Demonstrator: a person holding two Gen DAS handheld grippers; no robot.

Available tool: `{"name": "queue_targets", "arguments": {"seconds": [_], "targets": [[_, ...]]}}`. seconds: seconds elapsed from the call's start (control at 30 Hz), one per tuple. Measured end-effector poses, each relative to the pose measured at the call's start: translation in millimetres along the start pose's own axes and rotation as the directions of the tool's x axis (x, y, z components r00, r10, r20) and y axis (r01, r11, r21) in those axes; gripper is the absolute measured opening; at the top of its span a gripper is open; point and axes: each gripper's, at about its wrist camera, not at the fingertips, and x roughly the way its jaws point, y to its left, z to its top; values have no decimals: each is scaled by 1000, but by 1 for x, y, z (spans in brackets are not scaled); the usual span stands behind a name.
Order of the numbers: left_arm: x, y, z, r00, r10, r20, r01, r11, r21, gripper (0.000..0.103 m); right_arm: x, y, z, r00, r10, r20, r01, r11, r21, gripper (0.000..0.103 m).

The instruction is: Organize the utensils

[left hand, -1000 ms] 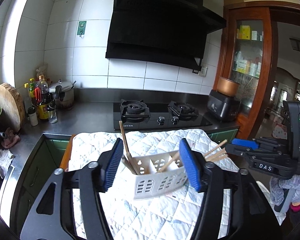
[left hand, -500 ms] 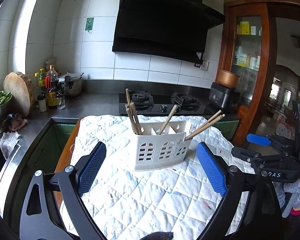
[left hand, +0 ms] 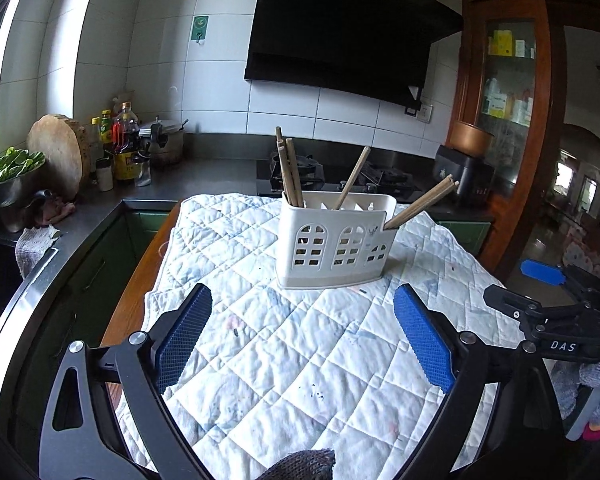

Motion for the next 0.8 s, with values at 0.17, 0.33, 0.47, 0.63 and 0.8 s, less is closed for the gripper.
{"name": "queue_targets", "arguments": {"seconds": [0.17,0.33,0.47,0.63,0.8], "targets": [[-5,0,-10,1000,10,-10,-9,1000,5,92,-4,6,-11,1000,-31,-1,31,999,-14,95],[-8,2,-18,1000,12,-23,-12,1000,-4,92,-6,7,-20,1000,-21,-9,21,1000,7,96],[-9,3,-23,999,14,-31,-14,1000,-6,92,-7,8,-25,999,-35,-13,36,999,9,96],[-10,5,-28,999,15,-44,-16,1000,-16,92,-7,7,-30,999,-27,-28,28,999,27,96],[-7,7,-34,998,14,-60,-15,1000,-14,92,-8,7,-36,998,-50,-29,50,999,19,96]]}}
